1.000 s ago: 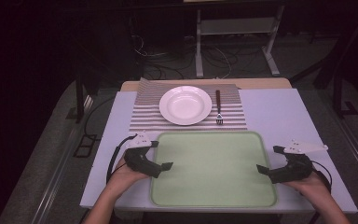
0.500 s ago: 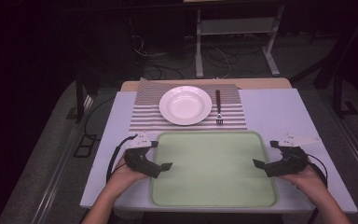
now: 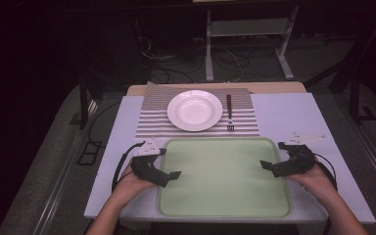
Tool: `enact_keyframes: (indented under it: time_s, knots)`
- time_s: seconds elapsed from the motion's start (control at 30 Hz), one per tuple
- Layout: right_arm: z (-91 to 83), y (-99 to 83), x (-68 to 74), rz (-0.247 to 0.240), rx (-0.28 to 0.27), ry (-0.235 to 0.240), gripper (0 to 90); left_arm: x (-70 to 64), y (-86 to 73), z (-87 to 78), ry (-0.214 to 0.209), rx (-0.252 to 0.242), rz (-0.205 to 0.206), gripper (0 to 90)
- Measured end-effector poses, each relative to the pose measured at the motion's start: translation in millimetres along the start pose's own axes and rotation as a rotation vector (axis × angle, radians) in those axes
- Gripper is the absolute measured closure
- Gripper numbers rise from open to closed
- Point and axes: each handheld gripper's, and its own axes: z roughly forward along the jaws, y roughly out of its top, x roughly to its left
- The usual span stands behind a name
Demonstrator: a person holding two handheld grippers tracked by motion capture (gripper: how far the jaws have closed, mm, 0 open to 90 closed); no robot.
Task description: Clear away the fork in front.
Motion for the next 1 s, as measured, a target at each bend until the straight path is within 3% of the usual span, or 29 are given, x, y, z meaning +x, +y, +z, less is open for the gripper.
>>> enact_keyframes:
  time_s: [1.0]
  knots:
    - [34.4,30.1,-16.6,0.041,0.036,-0.024,0.3,-1.1,-0.7,3.8,0.001,0.025,0.019,0.0]
